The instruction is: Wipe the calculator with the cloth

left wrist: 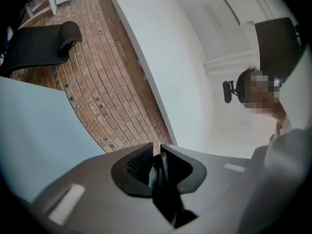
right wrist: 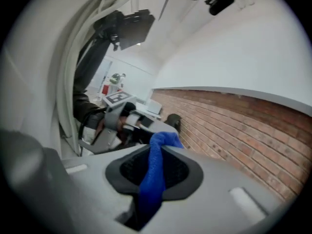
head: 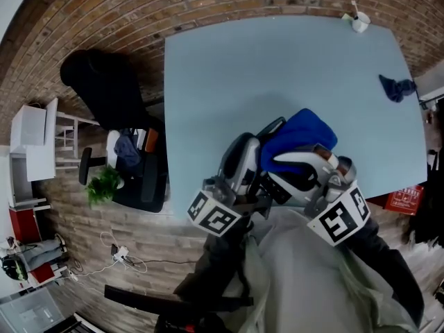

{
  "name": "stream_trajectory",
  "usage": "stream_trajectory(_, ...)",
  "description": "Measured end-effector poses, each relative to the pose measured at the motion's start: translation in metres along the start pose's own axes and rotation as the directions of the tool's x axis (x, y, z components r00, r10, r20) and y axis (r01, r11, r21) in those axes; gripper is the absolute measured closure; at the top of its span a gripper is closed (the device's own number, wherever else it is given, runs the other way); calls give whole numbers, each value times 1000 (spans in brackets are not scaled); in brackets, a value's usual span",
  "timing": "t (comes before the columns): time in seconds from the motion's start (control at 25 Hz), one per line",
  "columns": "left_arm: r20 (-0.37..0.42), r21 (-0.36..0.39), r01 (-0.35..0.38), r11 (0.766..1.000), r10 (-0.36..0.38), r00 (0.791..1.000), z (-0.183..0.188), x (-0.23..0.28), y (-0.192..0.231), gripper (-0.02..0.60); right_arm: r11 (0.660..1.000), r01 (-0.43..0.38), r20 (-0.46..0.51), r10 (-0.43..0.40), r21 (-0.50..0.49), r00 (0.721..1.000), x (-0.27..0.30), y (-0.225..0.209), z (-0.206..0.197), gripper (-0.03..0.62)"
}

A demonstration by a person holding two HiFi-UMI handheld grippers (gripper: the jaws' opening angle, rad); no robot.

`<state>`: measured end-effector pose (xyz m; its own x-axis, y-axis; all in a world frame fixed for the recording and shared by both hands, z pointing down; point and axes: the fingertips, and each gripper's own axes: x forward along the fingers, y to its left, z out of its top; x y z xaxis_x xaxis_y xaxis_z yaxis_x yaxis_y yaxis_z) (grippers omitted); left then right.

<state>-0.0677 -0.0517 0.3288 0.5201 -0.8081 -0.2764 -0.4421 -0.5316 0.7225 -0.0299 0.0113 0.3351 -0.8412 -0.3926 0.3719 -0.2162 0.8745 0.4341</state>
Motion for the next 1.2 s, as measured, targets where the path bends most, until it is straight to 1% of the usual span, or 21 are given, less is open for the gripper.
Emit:
stream_trajectory(0.08, 32, -16, -14, 1000, 15, 999, 9, -7, 6, 529, 996, 73, -29, -72, 55, 997, -8, -18, -18, 533)
stream_trajectory(0.12, 48, -15, -25, 1000, 26, 999, 14, -11, 9, 529, 993, 89, -60, -84, 82, 995, -13, -20, -28, 533)
stream_trajectory(0.16, 65, -16, -35, 999, 36, 997, 20, -15, 12, 529, 991, 87, -84, -78, 103, 993, -19, -18, -34, 533)
stream_trajectory(0.2, 84, -20, -44, 999, 46, 995, 26, -18, 16, 529, 991, 72, -91, -62, 113, 994, -24, -11, -35, 533)
stream_trajectory(0.28, 121, -31, -62, 998, 65, 991, 36, -23, 22, 529, 993, 21, -67, -13, 112, 998, -27, 8, -25, 533)
stream_trajectory(0.4, 165, -54, -79, 995, 87, 983, 45, -27, 28, 529, 997, -68, -25, 69, 42, 997, -23, 39, 5, 533)
stream_trajectory(0.48, 198, -114, -55, 992, 76, 977, 48, -27, 29, 529, 996, -90, 11, 90, -12, 996, -20, 50, 22, 533)
stream_trajectory(0.52, 220, -158, -28, 987, 62, 974, 50, -26, 28, 529, 997, -77, 27, 77, -23, 997, -21, 49, 24, 533)
stream_trajectory(0.6, 260, -227, 18, 974, 43, 965, 54, -28, 28, 529, 1000, -9, 49, 9, 1, 999, -27, 31, 17, 533)
stream_trajectory(0.68, 276, -268, 47, 962, 30, 961, 56, -31, 29, 529, 994, 62, 81, -69, 85, 994, -37, 4, 5, 533)
stream_trajectory(0.72, 278, -286, 62, 956, 21, 960, 56, -32, 29, 529, 985, 72, 105, -89, 156, 991, -42, -6, 1, 533)
stream_trajectory(0.76, 280, -307, 79, 948, 10, 960, 55, -33, 29, 529, 969, 59, 133, -93, 240, 987, -46, -11, -1, 533)
stream_trajectory(0.8, 285, -329, 100, 939, -3, 959, 55, -34, 29, 529, 948, 26, 171, -84, 319, 982, -51, -11, 0, 533)
stream_trajectory(0.84, 293, -351, 127, 928, -20, 956, 55, -35, 29, 529, 926, -18, 216, -69, 378, 974, -55, -9, 4, 533)
stream_trajectory(0.92, 308, -378, 192, 906, -72, 949, 56, -37, 26, 529, 888, -92, 302, -54, 451, 952, -64, -8, 11, 533)
stream_trajectory(1.0, 301, -384, 261, 886, -148, 942, 56, -34, 15, 529, 848, -142, 373, -70, 511, 925, -64, -20, 9, 533)
stream_trajectory(1.04, 291, -387, 296, 874, -189, 938, 55, -30, 8, 529, 826, -165, 409, -86, 540, 909, -61, -29, 7, 533)
stream_trajectory(1.12, 266, -402, 350, 846, -258, 929, 48, -22, -6, 529, 778, -219, 495, -133, 588, 858, -53, -55, 7, 533)
stream_trajectory(1.16, 258, -415, 366, 833, -278, 925, 43, -19, -11, 529, 751, -248, 533, -159, 612, 831, -50, -67, 7, 533)
stream_trajectory(1.2, 254, -427, 375, 823, -289, 923, 39, -17, -15, 529, 720, -276, 558, -183, 637, 810, -47, -76, 5, 533)
